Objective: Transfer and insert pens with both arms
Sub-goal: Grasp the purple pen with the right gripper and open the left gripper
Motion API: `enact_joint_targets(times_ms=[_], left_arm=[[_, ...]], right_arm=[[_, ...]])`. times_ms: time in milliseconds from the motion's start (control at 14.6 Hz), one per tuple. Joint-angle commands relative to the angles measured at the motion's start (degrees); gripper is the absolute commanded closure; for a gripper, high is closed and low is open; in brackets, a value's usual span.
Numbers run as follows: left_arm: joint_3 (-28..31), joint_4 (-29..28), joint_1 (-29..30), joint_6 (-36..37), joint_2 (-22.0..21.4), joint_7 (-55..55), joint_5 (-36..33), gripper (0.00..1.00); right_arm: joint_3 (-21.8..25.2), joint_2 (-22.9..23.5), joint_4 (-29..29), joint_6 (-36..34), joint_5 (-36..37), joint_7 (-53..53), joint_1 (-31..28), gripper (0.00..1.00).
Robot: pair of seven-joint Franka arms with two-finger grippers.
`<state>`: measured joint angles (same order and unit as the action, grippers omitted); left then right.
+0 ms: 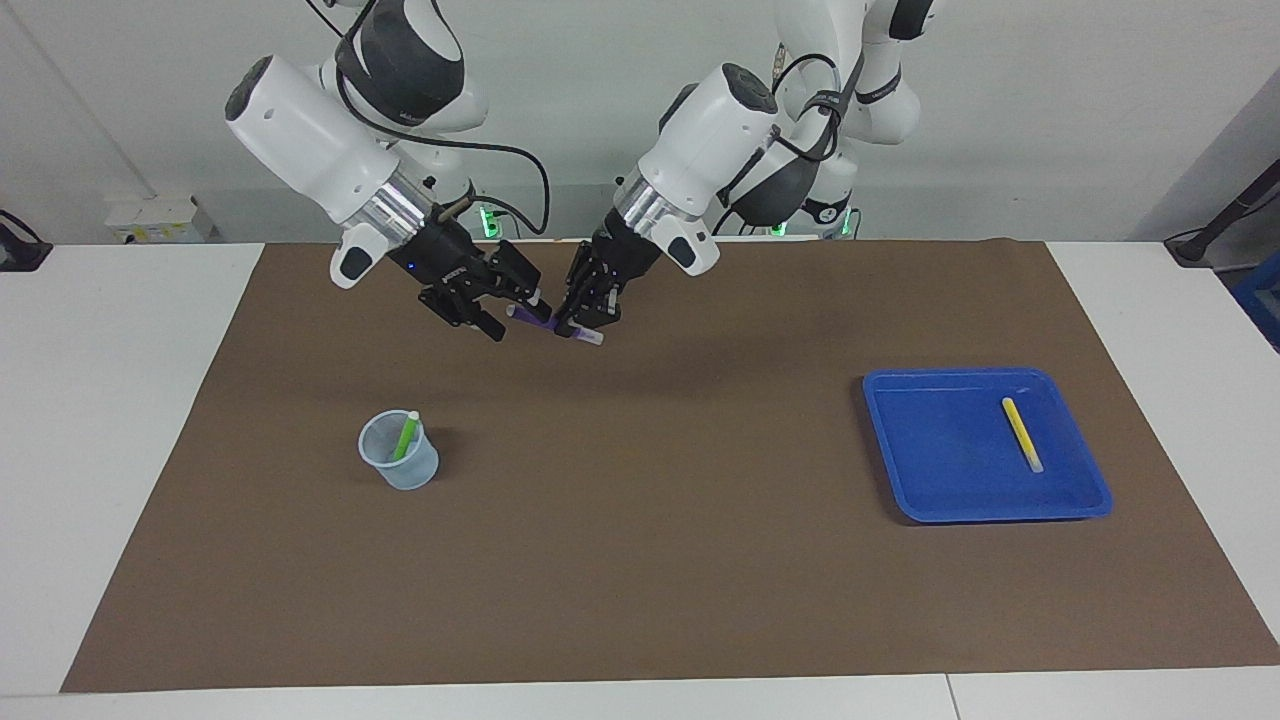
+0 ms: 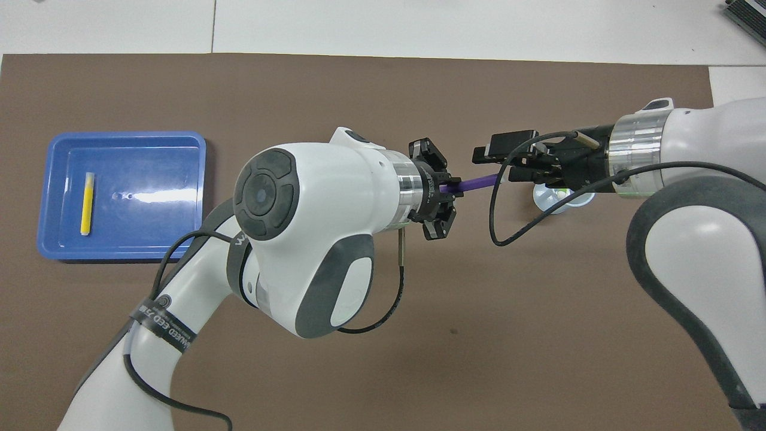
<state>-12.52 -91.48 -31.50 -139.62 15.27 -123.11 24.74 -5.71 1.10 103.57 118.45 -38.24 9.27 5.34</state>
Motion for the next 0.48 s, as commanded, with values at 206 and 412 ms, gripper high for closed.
enact_joint_targets(times_ms=[206, 412], left_arm=[[0.9, -0.4, -2.1, -8.7, 1.0, -4.1, -2.4, 1.0], [1.0, -1.2, -2.0, -10.5, 1.3, -4.0, -2.5, 1.0]], right_arm=[[-0.4, -0.8, 1.1, -0.3, 0.4, -1.1, -1.0, 0.42], [-0.4, -1.0, 0.1, -2.9, 0.4, -1.2, -2.1, 0.45]])
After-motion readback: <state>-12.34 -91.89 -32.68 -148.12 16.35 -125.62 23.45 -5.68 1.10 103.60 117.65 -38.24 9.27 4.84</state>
